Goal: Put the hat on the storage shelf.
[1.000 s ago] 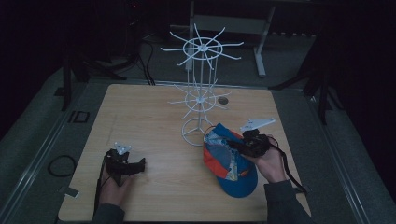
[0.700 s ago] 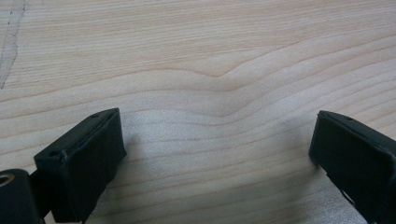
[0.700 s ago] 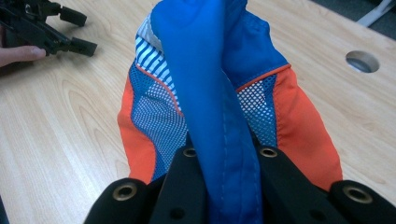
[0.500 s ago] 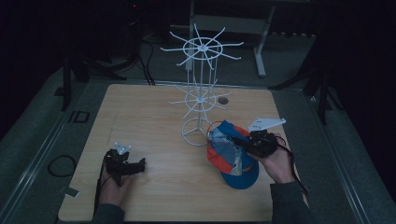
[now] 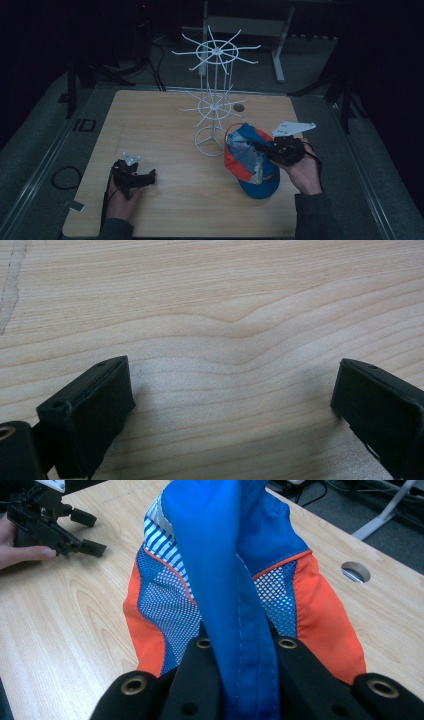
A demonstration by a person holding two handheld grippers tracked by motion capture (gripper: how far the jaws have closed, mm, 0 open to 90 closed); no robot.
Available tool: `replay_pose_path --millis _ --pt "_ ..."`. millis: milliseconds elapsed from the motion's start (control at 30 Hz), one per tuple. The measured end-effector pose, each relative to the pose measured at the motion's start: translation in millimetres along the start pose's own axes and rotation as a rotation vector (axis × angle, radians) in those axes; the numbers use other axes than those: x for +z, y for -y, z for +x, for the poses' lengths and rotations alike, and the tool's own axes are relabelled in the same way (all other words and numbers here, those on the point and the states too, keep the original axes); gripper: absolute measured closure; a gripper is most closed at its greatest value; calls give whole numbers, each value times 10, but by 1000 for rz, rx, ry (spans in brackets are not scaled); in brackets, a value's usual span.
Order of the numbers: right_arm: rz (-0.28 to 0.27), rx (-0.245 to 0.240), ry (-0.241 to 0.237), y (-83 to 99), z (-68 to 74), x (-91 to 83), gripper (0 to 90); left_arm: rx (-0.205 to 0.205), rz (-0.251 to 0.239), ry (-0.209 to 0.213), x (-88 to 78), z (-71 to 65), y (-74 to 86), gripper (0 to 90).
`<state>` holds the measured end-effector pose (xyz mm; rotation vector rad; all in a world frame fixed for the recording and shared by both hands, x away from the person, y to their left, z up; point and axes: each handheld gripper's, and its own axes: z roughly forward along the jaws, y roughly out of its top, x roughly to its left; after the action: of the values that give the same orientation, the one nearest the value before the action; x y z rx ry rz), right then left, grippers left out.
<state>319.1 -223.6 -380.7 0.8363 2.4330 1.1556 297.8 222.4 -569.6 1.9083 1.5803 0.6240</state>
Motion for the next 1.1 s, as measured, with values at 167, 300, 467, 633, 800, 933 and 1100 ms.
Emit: replay_pose_path --millis 167,300,467,633,800,933,1100 --pt "-1 -18 7 -51 13 -38 880 0 -1 -1 1 0 0 37" --pt "-13 -29 14 -92 27 -89 881 -1 -2 -1 1 0 0 37" --pt "-14 -41 20 -142 33 -137 880 -1 -2 0 1 0 0 37" --pt "-22 -49 29 -194 30 -193 881 0 0 0 0 0 0 37" --pt "-45 -49 11 -245 37 -266 881 0 1 0 0 0 0 37" --pt "-58 -57 12 -296 41 -316 881 0 1 0 0 0 0 37" --pt "-69 -61 15 -362 41 -364 881 0 1 0 0 0 0 37"
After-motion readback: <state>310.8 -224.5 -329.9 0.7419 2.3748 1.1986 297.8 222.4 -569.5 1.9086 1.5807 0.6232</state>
